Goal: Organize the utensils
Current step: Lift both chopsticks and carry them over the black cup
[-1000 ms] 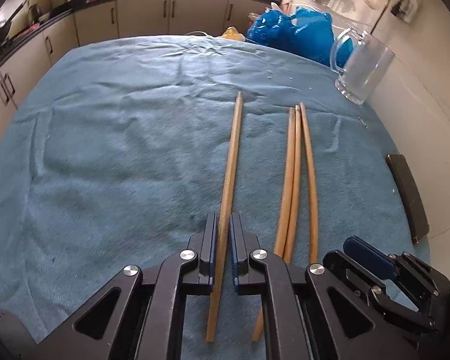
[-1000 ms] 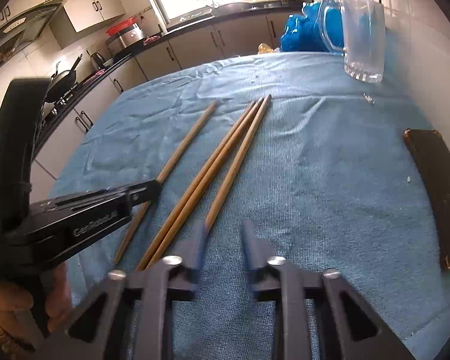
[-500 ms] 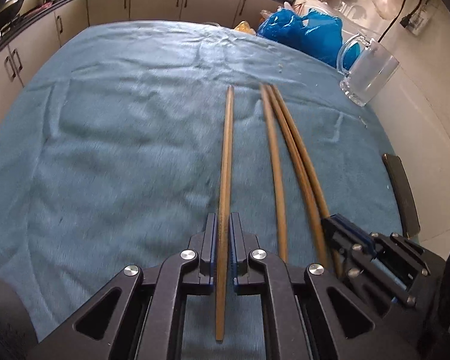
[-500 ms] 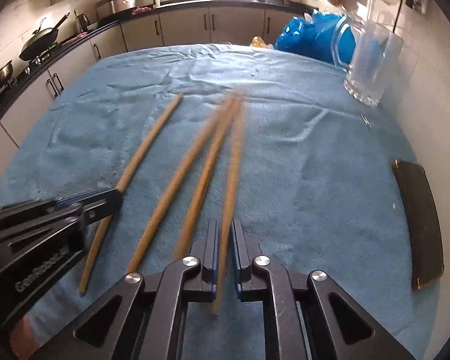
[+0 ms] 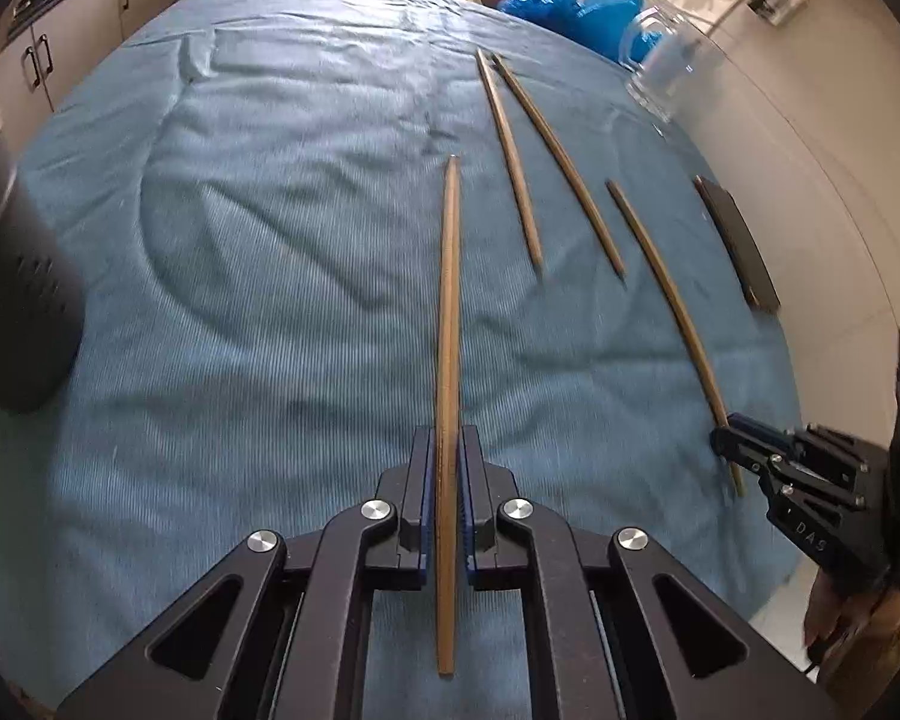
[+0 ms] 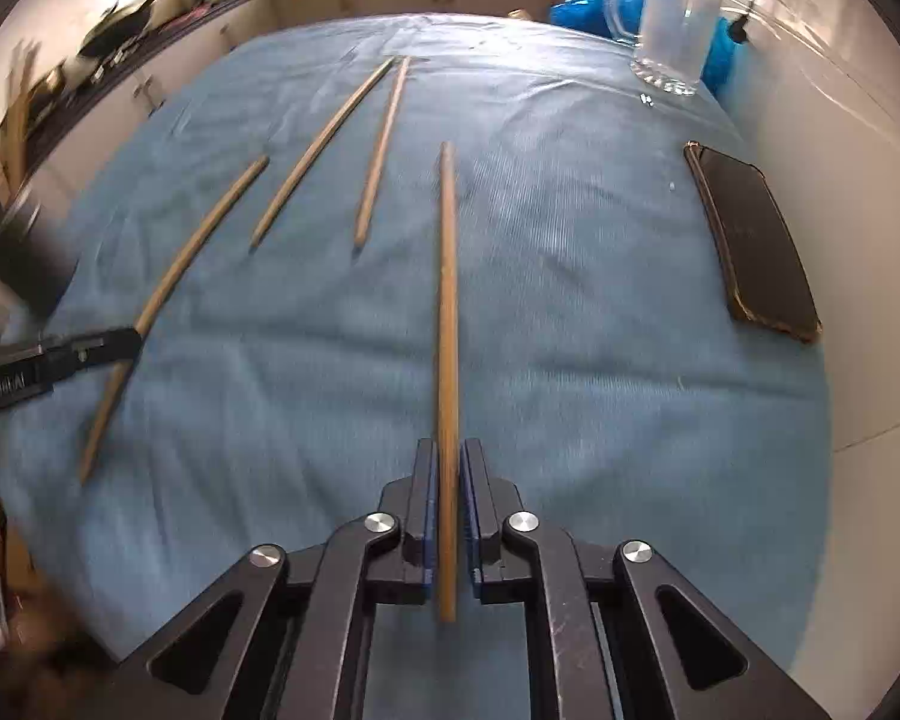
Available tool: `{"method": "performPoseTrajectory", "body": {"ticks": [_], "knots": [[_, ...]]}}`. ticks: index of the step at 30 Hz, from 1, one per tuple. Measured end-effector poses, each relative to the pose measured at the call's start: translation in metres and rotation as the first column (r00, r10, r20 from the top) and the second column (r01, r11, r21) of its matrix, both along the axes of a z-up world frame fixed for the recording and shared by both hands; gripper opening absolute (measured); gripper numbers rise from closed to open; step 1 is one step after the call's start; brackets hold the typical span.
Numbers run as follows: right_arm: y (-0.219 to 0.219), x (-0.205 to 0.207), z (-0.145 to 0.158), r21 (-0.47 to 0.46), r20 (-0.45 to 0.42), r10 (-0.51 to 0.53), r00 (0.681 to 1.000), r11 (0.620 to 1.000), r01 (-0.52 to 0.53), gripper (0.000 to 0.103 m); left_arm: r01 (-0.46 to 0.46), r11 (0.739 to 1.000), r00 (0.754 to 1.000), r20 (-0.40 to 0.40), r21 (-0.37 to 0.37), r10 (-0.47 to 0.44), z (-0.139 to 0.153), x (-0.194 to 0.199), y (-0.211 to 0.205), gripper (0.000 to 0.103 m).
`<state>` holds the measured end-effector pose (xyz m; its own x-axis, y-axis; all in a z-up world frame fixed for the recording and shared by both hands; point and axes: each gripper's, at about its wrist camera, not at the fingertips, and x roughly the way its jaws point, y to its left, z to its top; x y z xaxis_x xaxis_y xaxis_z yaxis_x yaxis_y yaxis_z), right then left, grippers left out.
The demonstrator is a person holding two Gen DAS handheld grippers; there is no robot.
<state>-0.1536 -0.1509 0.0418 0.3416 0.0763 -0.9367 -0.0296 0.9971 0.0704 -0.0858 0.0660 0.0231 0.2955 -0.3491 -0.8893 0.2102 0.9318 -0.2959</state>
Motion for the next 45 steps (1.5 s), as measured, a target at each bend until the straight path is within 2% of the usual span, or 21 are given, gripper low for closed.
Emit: {"method": "performPoseTrajectory", "body": {"ticks": [2, 5, 8, 10, 12, 14, 16, 22, 29, 35, 43, 45], "knots": [[-0.005, -0.002, 0.002, 0.039, -0.013, 0.001, 1.000, 0.999, 0.000, 0.042, 0.003, 1.000, 1.000, 0.013, 0.003, -0.003, 0.007, -0.003, 0.002, 0.007], [-0.011, 0.008, 0.008, 0.008, 0.025, -0.018, 1.000, 1.000, 0.018, 0.042, 0.002, 1.000, 0.998, 0.068, 0.029, -0.004, 0.019, 0.001, 0.001, 0.007], [-0.016, 0.033, 0.008, 0.035, 0.030, -0.026, 0.999, 0.999, 0.025, 0.042, 0.012, 0.999, 0.998, 0.066, 0.053, -0.015, 0.023, 0.016, -0.008, 0.007], [-0.015, 0.051, 0.004, 0.037, 0.019, -0.031, 0.999, 0.999, 0.030, 0.042, 0.023, 0.994, 0.997, 0.067, 0.108, -0.031, 0.019, 0.025, -0.016, 0.007], [-0.014, 0.071, -0.001, 0.022, -0.004, -0.034, 0.999, 0.999, 0.034, 0.030, 0.025, 0.989, 0.998, 0.049, 0.145, -0.033, 0.011, 0.036, -0.023, 0.007], [-0.015, 0.091, -0.001, 0.005, -0.001, -0.049, 0.999, 0.999, 0.049, 0.027, 0.039, 0.990, 0.999, 0.016, 0.137, -0.042, 0.004, 0.045, -0.027, 0.007], [-0.016, 0.107, -0.003, 0.013, -0.022, -0.055, 0.998, 0.998, 0.056, 0.022, 0.039, 0.988, 0.999, 0.021, 0.152, -0.043, 0.004, 0.052, -0.031, 0.007], [-0.009, 0.145, -0.004, -0.030, -0.061, -0.043, 0.997, 0.999, 0.041, 0.021, 0.037, 0.988, 0.999, -0.005, 0.149, -0.037, 0.002, 0.069, -0.041, 0.007], [-0.009, 0.180, -0.006, -0.041, -0.117, -0.052, 0.992, 0.998, 0.048, 0.021, 0.035, 0.992, 0.999, -0.042, 0.124, -0.030, 0.001, 0.079, -0.038, 0.007], [-0.009, 0.204, -0.008, -0.042, -0.190, -0.076, 0.979, 0.997, 0.069, 0.021, 0.029, 0.991, 0.999, -0.037, 0.131, -0.024, 0.001, 0.086, -0.041, 0.007], [-0.006, 0.194, -0.008, -0.049, -0.137, -0.066, 0.988, 0.997, 0.060, 0.019, 0.036, 0.993, 0.999, -0.032, 0.113, -0.032, -0.001, 0.095, -0.042, 0.007], [-0.003, 0.189, -0.007, -0.057, -0.113, -0.072, 0.991, 0.996, 0.066, 0.009, 0.046, 0.993, 0.999, -0.032, 0.106, -0.043, -0.001, 0.095, -0.039, 0.007]]}}
